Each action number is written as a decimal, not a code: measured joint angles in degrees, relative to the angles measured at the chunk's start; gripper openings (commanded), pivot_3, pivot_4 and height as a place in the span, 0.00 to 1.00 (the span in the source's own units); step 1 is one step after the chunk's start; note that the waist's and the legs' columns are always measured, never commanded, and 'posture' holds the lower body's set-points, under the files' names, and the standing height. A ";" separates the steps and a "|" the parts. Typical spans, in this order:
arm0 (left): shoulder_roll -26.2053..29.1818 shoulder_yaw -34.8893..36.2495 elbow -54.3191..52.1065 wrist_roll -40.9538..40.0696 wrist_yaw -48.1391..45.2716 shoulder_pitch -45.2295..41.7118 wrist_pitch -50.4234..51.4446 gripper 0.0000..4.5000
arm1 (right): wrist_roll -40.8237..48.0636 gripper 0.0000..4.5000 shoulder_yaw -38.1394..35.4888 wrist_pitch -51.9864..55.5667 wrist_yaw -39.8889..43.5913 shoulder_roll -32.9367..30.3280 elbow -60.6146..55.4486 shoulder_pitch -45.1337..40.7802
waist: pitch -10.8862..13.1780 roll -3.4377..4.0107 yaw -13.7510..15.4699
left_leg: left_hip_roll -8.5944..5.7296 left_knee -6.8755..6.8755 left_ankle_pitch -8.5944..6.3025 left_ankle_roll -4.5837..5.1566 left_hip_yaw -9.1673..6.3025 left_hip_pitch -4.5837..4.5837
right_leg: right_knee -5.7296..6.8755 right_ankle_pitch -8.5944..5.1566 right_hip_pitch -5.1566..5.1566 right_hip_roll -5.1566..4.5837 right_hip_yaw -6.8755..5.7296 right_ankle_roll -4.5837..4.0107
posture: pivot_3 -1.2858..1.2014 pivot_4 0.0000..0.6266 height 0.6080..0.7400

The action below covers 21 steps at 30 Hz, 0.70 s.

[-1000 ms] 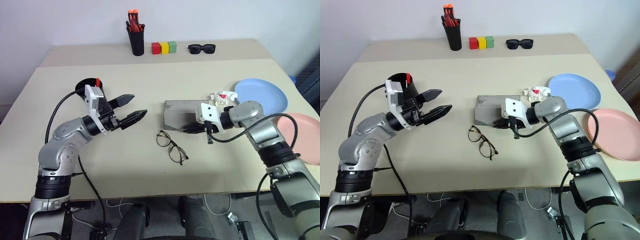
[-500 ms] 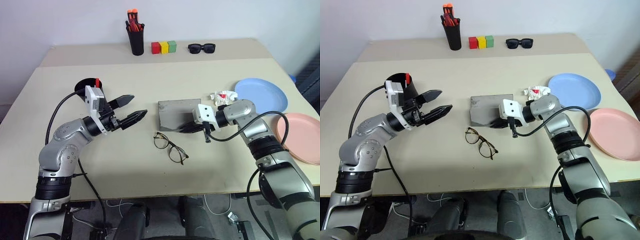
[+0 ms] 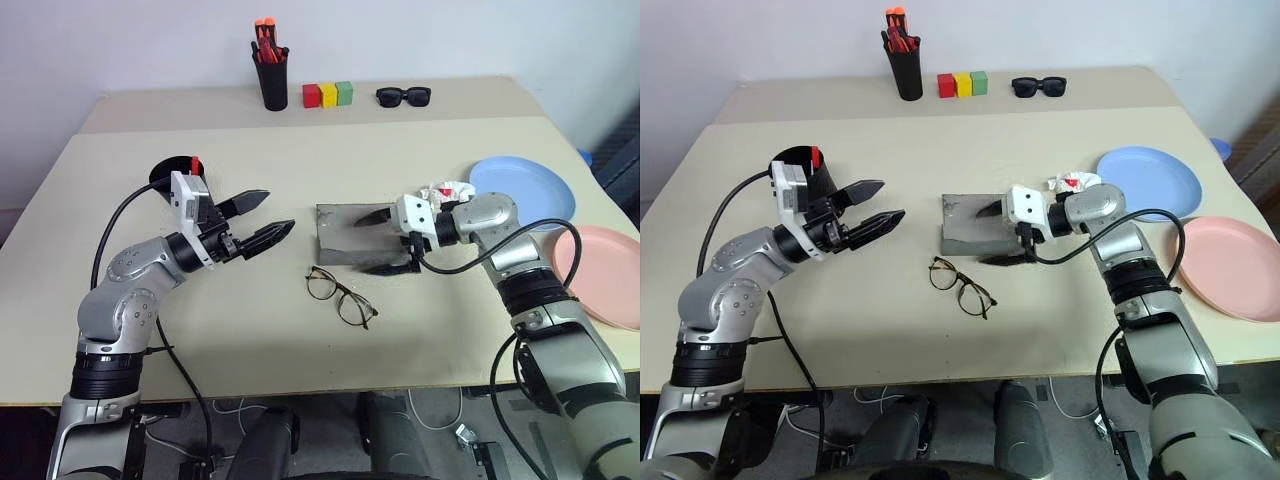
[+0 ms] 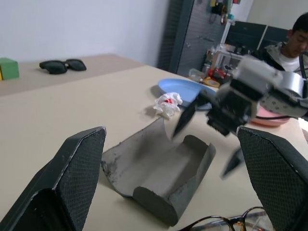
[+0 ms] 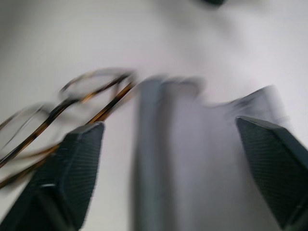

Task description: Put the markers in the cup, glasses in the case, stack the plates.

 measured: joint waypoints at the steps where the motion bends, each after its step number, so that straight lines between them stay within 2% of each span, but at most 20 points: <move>1: 0.22 0.00 -0.12 -0.10 -0.25 0.01 0.26 1.00 | 1.32 0.99 -1.36 1.23 -0.72 0.17 -0.15 -0.35 | 0.00 0.00 0.04 | 0.00 0.00 0.00 0.00 -0.01 -0.01 | 0.00 0.00 0.00 0.00 0.00 0.00 | 0.52 0.24 1.00; 3: 1.29 0.04 -0.95 -0.51 -0.83 0.06 1.16 1.00 | 4.74 0.99 -4.94 4.77 -2.45 0.42 -1.38 -0.82 | 0.00 0.00 0.07 | 0.00 0.00 -0.01 0.01 -0.01 -0.03 | 0.00 0.00 -0.01 0.00 0.00 -0.01 | 0.52 0.24 1.00; 6: 4.23 -0.07 -2.22 -0.75 -4.32 0.32 1.63 1.00 | 12.28 0.99 -10.72 14.12 -4.60 -0.17 -9.50 1.03 | 0.00 0.00 0.26 | 0.02 -0.12 -0.05 0.09 -0.05 0.00 | 0.01 0.00 -0.03 0.00 -0.01 -0.02 | 0.52 0.24 1.00; 10: 8.82 -2.44 -1.97 -0.09 -11.60 0.33 1.38 1.00 | 18.02 0.99 -15.19 23.79 -8.77 -1.95 -20.80 9.74 | 0.00 0.01 0.46 | -0.02 -0.16 -0.07 0.12 -0.03 -0.03 | -0.01 0.00 -0.05 -0.04 0.00 -0.02 | 0.52 0.24 1.00; 14: 11.45 -9.86 1.38 5.44 -20.93 -4.39 -2.65 1.00 | 22.47 0.99 -19.20 31.35 -14.03 -3.17 -30.44 18.00 | 0.01 0.03 0.43 | -0.03 -0.13 -0.06 0.13 0.02 -0.02 | 0.01 0.00 -0.04 -0.03 0.00 -0.02 | 0.52 0.24 1.00; 17: 10.18 -15.79 7.06 10.81 -27.21 -11.02 -8.25 1.00 | 24.71 0.99 -22.19 35.03 -17.57 -4.89 -37.99 24.02 | 0.01 0.03 0.47 | -0.02 -0.07 -0.06 0.14 0.03 0.01 | -0.02 0.00 0.04 -0.02 0.00 -0.02 | 0.52 0.24 1.00; 21: 5.52 -22.64 16.59 17.98 -33.36 -18.26 -18.25 1.00 | 26.85 0.99 -25.51 37.31 -21.89 -5.04 -43.76 29.01 | 0.00 0.04 0.34 | -0.01 -0.08 -0.06 0.15 0.09 0.03 | -0.04 0.00 0.05 -0.02 0.03 -0.01 | 0.52 0.24 1.00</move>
